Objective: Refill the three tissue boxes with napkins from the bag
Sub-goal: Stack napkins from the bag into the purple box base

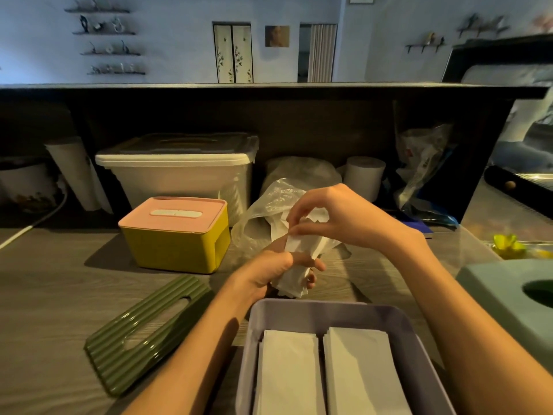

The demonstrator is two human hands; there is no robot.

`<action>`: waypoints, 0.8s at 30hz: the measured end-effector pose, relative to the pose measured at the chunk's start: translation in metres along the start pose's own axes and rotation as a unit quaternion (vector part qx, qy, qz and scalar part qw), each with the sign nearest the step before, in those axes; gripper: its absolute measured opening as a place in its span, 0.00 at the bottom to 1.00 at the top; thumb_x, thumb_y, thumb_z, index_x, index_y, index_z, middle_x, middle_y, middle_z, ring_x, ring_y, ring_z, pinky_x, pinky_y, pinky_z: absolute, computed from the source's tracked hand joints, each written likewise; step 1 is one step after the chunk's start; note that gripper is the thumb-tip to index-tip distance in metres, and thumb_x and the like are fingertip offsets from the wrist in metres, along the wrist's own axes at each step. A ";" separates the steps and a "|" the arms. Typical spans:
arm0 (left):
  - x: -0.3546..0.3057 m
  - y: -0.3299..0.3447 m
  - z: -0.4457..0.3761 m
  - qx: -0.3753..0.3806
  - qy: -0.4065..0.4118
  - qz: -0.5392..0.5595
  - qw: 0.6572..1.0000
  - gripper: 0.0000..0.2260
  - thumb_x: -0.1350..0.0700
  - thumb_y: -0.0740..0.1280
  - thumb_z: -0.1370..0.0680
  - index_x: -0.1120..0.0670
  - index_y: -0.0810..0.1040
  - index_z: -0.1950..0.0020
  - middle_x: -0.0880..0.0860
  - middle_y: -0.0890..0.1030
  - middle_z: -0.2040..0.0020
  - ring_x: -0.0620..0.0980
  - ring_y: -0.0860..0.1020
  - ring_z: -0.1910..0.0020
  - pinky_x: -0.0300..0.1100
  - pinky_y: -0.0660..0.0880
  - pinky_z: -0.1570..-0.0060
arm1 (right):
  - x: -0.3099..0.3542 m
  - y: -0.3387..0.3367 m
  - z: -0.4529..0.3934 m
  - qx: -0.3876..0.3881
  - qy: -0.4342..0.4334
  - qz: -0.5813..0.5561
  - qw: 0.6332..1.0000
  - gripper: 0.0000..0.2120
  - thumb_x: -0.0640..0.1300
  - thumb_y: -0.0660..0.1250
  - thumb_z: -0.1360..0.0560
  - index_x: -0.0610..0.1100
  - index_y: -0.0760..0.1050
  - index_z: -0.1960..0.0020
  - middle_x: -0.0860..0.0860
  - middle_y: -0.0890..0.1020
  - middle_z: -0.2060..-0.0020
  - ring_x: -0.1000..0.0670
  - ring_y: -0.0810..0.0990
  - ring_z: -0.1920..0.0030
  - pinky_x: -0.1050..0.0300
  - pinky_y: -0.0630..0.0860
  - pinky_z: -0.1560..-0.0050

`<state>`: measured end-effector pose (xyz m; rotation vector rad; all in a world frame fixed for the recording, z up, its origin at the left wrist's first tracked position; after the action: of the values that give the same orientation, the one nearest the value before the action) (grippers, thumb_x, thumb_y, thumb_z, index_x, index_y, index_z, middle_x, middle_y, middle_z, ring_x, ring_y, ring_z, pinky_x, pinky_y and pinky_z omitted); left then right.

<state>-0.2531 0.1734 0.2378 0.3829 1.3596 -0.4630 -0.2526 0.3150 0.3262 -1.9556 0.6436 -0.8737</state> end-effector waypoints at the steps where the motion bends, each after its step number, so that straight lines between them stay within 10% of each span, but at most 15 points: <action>1: 0.000 0.000 0.000 0.005 -0.007 0.001 1.000 0.23 0.56 0.78 0.33 0.59 0.80 0.39 0.64 0.84 0.47 0.55 0.82 0.58 0.54 0.80 0.47 | 0.000 0.000 -0.001 -0.002 -0.001 0.005 1.000 0.04 0.51 0.75 0.24 0.52 0.85 0.51 0.59 0.85 0.52 0.61 0.80 0.48 0.55 0.78 0.44; 13: 0.001 0.005 -0.002 0.056 -0.068 0.243 0.966 0.21 0.57 0.72 0.25 0.67 0.78 0.35 0.62 0.82 0.50 0.55 0.82 0.56 0.48 0.82 0.52 | -0.005 -0.040 0.000 -0.319 0.100 -0.139 0.932 0.03 0.47 0.66 0.17 0.48 0.76 0.46 0.58 0.81 0.55 0.62 0.79 0.53 0.65 0.79 0.56; 18: -0.001 0.010 -0.006 0.089 -0.067 0.352 0.929 0.32 0.35 0.65 0.22 0.62 0.78 0.33 0.62 0.80 0.44 0.56 0.81 0.51 0.51 0.82 0.53 | 0.007 -0.039 0.011 -0.224 0.076 -0.285 0.929 0.06 0.48 0.65 0.17 0.47 0.78 0.44 0.57 0.82 0.55 0.58 0.81 0.55 0.61 0.79 0.55; 24: 0.000 0.014 -0.004 0.111 -0.028 0.355 0.928 0.30 0.37 0.60 0.21 0.62 0.78 0.35 0.64 0.82 0.45 0.61 0.83 0.53 0.53 0.83 0.57 | -0.002 0.000 0.009 -0.073 0.068 -0.181 0.978 0.06 0.47 0.66 0.18 0.48 0.78 0.42 0.56 0.84 0.52 0.58 0.83 0.49 0.62 0.77 0.51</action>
<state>-0.2492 0.1875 0.2374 0.9977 1.0216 -0.0160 -0.2473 0.3211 0.3221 -2.1995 0.4426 -1.2213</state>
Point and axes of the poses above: each hand's wrist, its own z-axis away from the middle knuckle, its own y-axis out of the palm, x = y × z, the point moved 3 cm from there along -z, towards the middle knuckle
